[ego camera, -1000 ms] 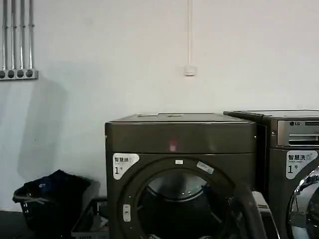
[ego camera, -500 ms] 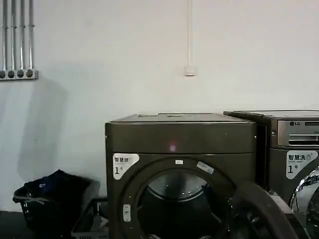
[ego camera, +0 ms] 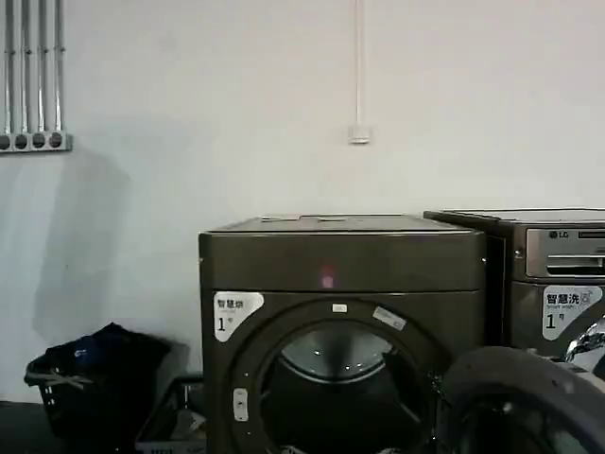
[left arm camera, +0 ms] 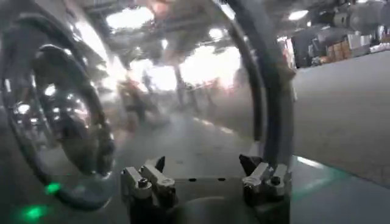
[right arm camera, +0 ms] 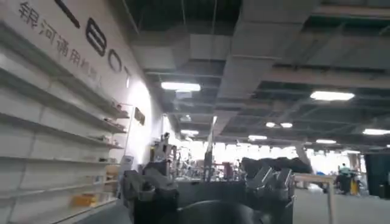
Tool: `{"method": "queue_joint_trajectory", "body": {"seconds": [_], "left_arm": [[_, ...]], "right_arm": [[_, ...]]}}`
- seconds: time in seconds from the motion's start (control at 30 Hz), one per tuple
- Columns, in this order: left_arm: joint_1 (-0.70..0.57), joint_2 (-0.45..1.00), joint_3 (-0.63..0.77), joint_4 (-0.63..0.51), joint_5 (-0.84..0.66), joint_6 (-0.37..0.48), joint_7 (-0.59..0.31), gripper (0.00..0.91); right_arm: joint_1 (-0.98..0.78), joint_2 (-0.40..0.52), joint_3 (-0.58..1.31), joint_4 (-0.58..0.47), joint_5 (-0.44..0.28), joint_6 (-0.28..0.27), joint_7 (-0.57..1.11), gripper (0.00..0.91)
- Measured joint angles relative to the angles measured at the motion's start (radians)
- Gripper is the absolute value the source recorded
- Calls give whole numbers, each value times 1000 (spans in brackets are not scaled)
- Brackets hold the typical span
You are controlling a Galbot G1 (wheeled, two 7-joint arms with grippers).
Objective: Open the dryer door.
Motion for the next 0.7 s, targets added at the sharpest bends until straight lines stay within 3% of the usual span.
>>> {"method": "queue_joint_trajectory", "body": {"seconds": [0.4, 0.7], "left_arm": [[2, -94, 9, 53, 17, -1, 0, 907], [37, -23, 6, -30, 28, 4, -64, 907]], "right_arm": [[2, -20, 14, -26, -29, 10, -22, 907], [13, -36, 19, -62, -73, 16, -50, 907]]}}
